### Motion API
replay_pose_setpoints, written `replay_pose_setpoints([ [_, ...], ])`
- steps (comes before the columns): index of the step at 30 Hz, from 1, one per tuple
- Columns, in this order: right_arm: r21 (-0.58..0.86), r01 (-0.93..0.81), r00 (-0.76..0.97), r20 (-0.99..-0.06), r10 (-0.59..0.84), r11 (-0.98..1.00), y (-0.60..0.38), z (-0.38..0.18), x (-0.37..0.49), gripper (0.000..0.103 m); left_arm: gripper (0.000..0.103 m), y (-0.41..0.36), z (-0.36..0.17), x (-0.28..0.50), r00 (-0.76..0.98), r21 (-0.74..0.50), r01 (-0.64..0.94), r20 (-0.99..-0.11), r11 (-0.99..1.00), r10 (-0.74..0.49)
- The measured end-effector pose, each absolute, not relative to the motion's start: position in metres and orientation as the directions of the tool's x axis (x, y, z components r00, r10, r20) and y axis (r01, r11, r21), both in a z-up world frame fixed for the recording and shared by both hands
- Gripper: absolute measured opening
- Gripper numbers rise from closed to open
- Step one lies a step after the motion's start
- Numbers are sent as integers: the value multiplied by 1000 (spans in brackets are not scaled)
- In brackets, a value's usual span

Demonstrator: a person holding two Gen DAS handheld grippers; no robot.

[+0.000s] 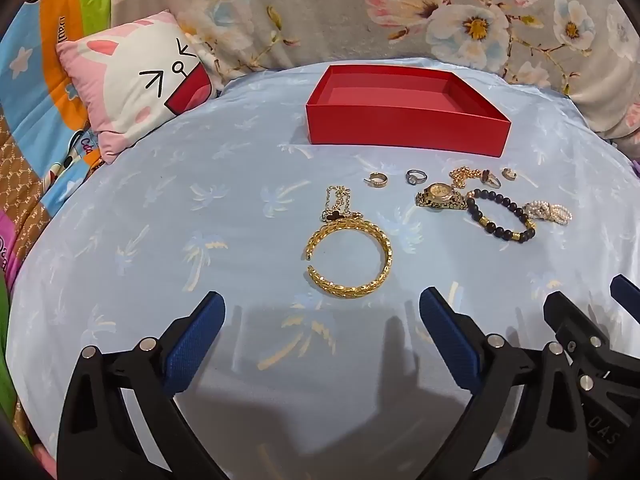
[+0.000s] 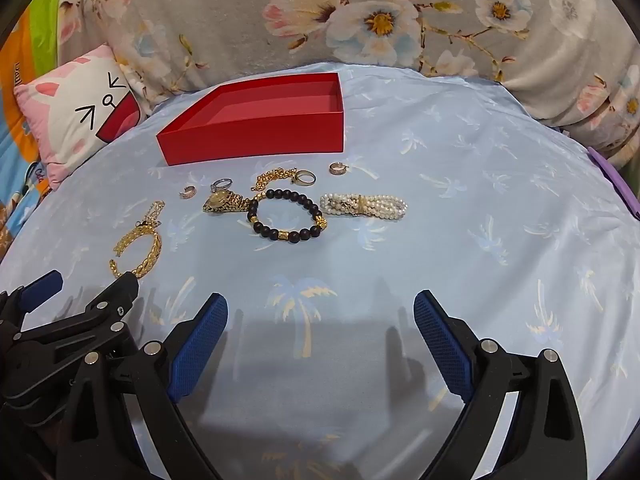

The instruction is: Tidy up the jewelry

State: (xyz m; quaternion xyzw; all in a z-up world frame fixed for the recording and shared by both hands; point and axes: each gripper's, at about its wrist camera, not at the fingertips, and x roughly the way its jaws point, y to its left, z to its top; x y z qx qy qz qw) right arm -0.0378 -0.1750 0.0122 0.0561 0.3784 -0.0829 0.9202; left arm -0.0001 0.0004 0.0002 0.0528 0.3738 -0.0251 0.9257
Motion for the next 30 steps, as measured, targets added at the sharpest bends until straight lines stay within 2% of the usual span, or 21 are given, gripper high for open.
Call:
replay_pose_setpoints([
  [30, 41, 195, 714, -691, -113, 980, -177, 12, -40, 92, 93, -3, 7, -3, 741, 69, 85, -671, 994, -17],
])
